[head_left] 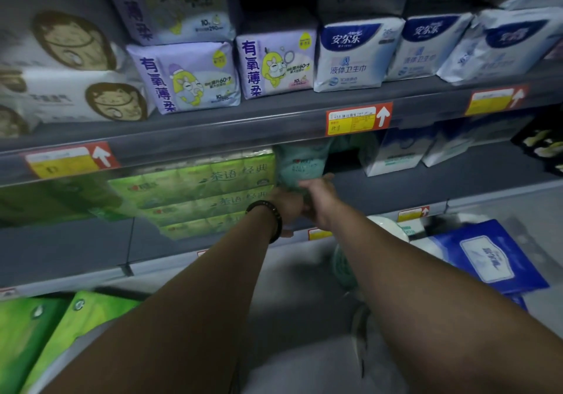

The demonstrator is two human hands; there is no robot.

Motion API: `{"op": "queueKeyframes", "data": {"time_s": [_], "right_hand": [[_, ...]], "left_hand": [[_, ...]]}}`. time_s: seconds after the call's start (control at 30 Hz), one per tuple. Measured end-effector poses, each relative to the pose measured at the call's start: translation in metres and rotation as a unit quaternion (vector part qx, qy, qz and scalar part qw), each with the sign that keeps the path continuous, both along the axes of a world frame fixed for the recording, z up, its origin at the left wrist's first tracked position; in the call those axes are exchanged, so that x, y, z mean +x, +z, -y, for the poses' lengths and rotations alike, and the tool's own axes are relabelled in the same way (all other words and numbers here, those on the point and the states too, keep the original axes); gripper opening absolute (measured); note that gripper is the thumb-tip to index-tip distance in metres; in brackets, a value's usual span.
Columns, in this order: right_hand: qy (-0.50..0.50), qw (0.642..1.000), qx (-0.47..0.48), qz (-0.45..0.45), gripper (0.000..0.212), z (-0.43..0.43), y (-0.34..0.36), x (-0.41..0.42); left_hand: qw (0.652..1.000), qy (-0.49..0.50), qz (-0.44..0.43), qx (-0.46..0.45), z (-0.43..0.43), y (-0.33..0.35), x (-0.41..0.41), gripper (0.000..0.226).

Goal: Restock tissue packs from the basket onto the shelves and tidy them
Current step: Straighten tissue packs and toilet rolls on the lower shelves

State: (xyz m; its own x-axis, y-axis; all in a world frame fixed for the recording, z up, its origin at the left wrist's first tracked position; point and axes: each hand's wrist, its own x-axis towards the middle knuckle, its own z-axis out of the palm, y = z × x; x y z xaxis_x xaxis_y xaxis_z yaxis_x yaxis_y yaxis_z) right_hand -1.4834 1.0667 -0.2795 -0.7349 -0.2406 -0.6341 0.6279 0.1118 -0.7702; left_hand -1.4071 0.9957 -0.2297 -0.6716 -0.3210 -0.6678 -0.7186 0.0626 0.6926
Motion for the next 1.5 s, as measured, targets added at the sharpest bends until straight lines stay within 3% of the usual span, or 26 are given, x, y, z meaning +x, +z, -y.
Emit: {"op": "queueKeyframes", "data": {"time_s": [0.1, 0.17, 0.2, 0.27, 0.33, 0.4, 0.53, 0.6, 0.7, 0.8, 0.9, 1.13, 1.2, 1.27, 1.33, 1.4, 1.5], "right_hand": [[0.086, 0.983, 0.111, -0.118, 0.029, -0.023, 0.007, 0.001], [0.193, 0.937, 0.202, -0.208, 0.021, -0.054, 0.023, 0.007], [0.253, 0.898, 0.272, -0.238, 0.024, -0.071, 0.032, 0.01], [0.347, 0.787, 0.423, -0.285, 0.051, -0.11, 0.043, 0.014], [0.392, 0.708, 0.519, -0.275, 0.094, -0.143, 0.047, 0.019], [0.428, 0.67, 0.558, -0.237, 0.122, -0.162, 0.041, 0.027], [0.455, 0.654, 0.576, -0.183, 0.161, -0.173, 0.01, 0.036], [0.461, 0.657, 0.571, -0.174, 0.162, -0.17, -0.005, 0.033], [0.463, 0.656, 0.565, -0.19, 0.163, -0.166, -0.015, 0.022], [0.464, 0.669, 0.552, -0.18, 0.145, -0.163, -0.008, 0.014], [0.457, 0.665, 0.558, -0.192, 0.125, -0.157, 0.0, 0.013], [0.469, 0.658, 0.554, -0.198, 0.117, -0.136, 0.058, 0.03], [0.443, 0.709, 0.517, -0.182, 0.104, -0.137, 0.088, 0.036], [0.405, 0.766, 0.475, -0.155, 0.1, -0.144, 0.12, 0.047], [0.39, 0.797, 0.442, -0.134, 0.104, -0.148, 0.146, 0.055], [0.379, 0.819, 0.412, -0.128, 0.095, -0.156, 0.172, 0.061], [0.382, 0.844, 0.366, -0.085, 0.057, -0.168, 0.214, 0.071]], "left_hand": [[0.983, -0.137, 0.003, -0.121, -0.01, 0.021, 0.011, 0.042], [0.942, -0.267, 0.026, -0.203, -0.024, 0.042, 0.024, 0.042], [0.926, -0.304, 0.036, -0.219, -0.032, 0.053, 0.033, 0.043], [0.892, -0.383, 0.066, -0.232, -0.047, 0.073, 0.049, 0.046], [0.842, -0.475, 0.114, -0.23, -0.057, 0.09, 0.058, 0.051], [0.818, -0.511, 0.147, -0.221, -0.063, 0.099, 0.063, 0.051], [0.778, -0.546, 0.084, -0.3, -0.071, 0.093, 0.073, 0.053], [0.778, -0.549, 0.106, -0.288, -0.066, 0.082, 0.072, 0.051], [0.757, -0.564, 0.22, -0.247, -0.052, 0.076, 0.06, 0.054], [0.734, -0.582, 0.159, -0.311, -0.05, 0.078, 0.046, 0.059], [0.748, -0.566, 0.063, -0.341, -0.055, 0.088, 0.039, 0.059], [0.773, -0.537, 0.109, -0.321, -0.043, 0.082, 0.056, 0.118], [0.801, -0.501, 0.086, -0.316, -0.044, 0.079, 0.063, 0.126], [0.835, -0.46, 0.057, -0.295, -0.048, 0.075, 0.071, 0.155], [0.867, -0.41, 0.022, -0.283, -0.057, 0.072, 0.081, 0.179], [0.895, -0.345, -0.055, -0.276, -0.077, 0.072, 0.093, 0.178], [0.916, -0.238, -0.192, -0.259, -0.11, 0.074, 0.11, 0.167]]}}
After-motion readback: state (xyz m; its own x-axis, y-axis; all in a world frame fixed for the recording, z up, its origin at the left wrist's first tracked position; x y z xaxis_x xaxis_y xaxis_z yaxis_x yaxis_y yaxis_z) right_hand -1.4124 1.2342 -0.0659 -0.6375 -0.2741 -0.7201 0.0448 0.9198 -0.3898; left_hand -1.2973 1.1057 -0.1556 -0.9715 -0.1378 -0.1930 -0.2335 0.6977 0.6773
